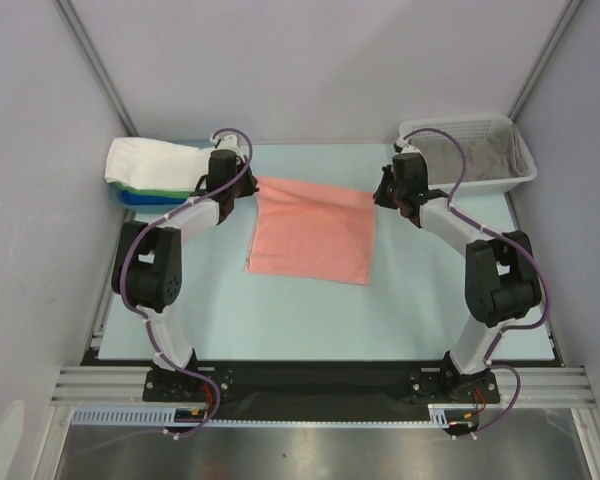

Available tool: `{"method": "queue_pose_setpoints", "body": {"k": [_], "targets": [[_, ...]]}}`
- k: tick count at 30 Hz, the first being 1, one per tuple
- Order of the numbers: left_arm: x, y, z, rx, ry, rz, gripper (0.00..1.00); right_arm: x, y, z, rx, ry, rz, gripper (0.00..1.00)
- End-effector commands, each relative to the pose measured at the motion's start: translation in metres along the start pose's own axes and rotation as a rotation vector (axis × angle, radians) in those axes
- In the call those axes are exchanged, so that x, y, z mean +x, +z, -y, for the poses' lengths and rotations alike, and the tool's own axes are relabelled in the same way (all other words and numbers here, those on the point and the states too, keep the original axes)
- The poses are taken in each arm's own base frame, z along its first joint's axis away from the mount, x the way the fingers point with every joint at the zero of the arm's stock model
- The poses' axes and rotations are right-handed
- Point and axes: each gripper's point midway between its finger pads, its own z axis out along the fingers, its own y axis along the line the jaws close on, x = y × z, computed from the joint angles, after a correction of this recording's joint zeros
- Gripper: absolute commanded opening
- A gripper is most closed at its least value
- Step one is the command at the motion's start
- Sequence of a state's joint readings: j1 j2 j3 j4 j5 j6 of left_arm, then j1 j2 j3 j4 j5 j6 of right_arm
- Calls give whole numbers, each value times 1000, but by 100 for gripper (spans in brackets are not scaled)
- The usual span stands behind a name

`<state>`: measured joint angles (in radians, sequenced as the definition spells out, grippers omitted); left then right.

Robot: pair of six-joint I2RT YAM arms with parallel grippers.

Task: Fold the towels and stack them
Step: Fold the towel

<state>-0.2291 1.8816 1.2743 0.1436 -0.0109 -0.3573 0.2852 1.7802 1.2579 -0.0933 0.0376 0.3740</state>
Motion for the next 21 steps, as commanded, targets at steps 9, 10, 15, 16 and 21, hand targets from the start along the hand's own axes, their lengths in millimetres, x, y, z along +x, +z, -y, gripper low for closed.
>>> {"method": "queue_pose_setpoints", "body": {"k": [9,10,15,16,21], "targets": [[-8,-54,-7,8,-86,103,0,-2,-56,-15,-39,7,84,0],[-11,-61,-6,16,-91,118,1,2,-58,-14,-34,10,74,0],[10,-77,-14,-3,-126,105,0,26,-67,-13,-38,9,48,0],[13,-79,-14,-2,-128,100,0,29,-69,-15,-45,4,45,0],[31,-93,-20,-9,-147,92,0,49,-72,-10,-23,-2,20,0]]}}
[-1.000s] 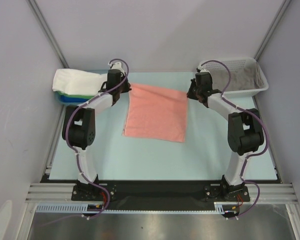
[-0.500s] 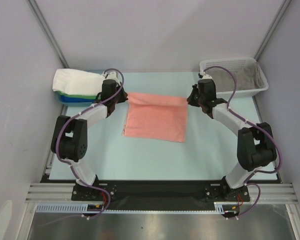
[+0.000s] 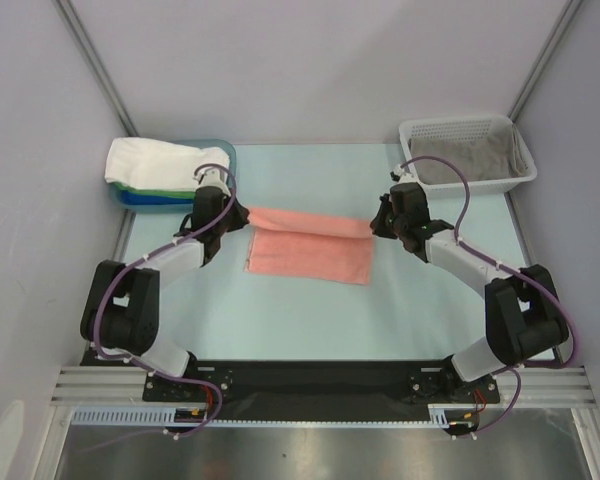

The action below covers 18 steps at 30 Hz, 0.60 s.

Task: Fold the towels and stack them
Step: Fold the towel

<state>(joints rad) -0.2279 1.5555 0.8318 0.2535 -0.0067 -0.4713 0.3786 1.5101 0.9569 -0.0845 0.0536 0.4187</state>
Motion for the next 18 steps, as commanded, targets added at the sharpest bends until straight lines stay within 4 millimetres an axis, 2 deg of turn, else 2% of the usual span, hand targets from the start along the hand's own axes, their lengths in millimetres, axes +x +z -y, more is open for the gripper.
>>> {"method": "queue_pose_setpoints", "body": {"k": [1,8,18], "targets": [[-20,-14,-2,-8,-37,99,0,-11,-11,1,20,11,65,0],[4,-27,-10,-12,-44,79,0,6,-17,6,33,15,49,0],[17,-43,-9,11,-45,84,0,23,-24,13,45,24,23,0]]}}
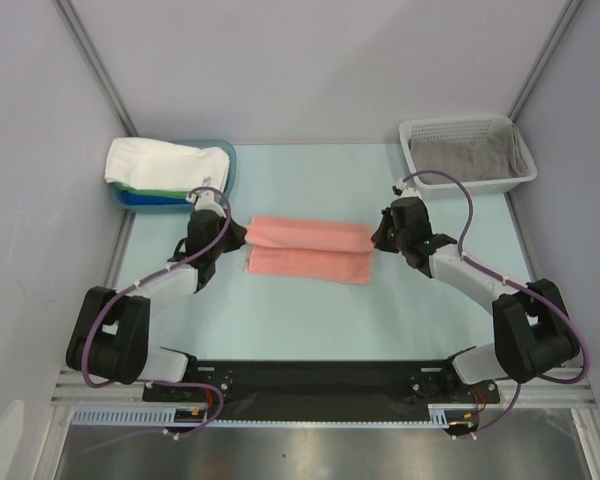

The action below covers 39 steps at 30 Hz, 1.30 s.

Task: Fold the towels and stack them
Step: Fold the towel

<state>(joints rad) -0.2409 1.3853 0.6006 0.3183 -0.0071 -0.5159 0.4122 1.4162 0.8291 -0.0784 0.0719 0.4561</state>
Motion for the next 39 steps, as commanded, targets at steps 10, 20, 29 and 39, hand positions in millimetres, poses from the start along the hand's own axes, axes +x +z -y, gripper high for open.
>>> {"method": "queue_pose_setpoints", "body": {"k": [10,20,29,39], "targets": [[-3,-10,-6,-20,-7,70,0,11,-11,9,32,17,26,0],[13,-14,-15,-30,-2,46,0,28,-16,10,14,23,10,0],[24,-16,-17,-38,-21,16,4,48,-15,8,1,21,-17,3],[31,-32,-15,-25,-56,7,29,49,-28,14,12,27,-2,40]]}}
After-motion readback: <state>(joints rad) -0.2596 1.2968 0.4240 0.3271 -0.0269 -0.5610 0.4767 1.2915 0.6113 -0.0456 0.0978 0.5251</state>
